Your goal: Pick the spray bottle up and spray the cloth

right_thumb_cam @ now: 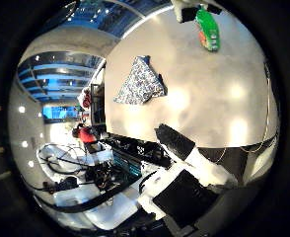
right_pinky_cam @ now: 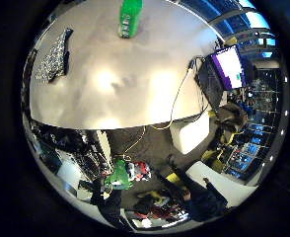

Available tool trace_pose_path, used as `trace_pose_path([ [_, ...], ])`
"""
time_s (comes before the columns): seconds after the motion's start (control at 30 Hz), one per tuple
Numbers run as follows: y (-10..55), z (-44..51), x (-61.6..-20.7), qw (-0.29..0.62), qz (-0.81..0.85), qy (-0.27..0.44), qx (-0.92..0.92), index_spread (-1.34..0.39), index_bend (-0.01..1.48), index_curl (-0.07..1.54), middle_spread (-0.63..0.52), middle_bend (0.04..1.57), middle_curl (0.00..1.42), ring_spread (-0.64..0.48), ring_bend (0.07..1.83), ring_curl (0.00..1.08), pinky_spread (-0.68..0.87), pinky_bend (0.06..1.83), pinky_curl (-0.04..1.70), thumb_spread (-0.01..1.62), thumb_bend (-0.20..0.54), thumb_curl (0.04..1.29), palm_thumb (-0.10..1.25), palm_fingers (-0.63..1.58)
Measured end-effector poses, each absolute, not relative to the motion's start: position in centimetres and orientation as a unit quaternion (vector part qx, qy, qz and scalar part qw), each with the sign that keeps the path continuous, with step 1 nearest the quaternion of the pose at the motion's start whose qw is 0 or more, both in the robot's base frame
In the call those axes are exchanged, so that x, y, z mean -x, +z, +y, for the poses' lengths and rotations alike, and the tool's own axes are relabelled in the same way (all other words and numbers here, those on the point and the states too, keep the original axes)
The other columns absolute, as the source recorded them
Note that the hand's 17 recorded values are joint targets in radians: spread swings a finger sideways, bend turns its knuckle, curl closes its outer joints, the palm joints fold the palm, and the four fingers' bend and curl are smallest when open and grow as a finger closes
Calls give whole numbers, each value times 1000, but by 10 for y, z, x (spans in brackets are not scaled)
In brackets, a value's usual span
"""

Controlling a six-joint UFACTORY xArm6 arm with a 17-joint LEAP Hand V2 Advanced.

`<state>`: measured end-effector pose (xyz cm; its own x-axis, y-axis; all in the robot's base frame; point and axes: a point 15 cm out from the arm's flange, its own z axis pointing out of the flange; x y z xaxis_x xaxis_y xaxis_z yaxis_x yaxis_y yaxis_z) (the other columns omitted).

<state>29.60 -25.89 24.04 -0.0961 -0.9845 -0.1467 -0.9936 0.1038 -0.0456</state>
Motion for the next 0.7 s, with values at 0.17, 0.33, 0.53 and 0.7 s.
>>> trace_pose_path([
  [0.17, 238, -268, -288, 82, 760, 36, 644, -389, 185, 366, 12, 186, 314, 140, 190, 200, 403, 201, 300, 1083, -22, 324, 635, 236],
  [0.33, 235, -270, -290, 126, 787, 42, 603, -352, 159, 341, 12, 196, 320, 138, 202, 213, 397, 215, 309, 1087, -27, 317, 607, 233],
  [0.53, 231, -273, -296, 182, 810, 49, 555, -295, 141, 296, 28, 200, 330, 141, 235, 235, 394, 255, 321, 1068, -30, 300, 543, 201],
  [0.7, 222, -283, -301, 237, 832, 59, 498, -242, 120, 261, 60, 200, 335, 154, 273, 252, 394, 316, 336, 1045, -31, 291, 506, 138],
])
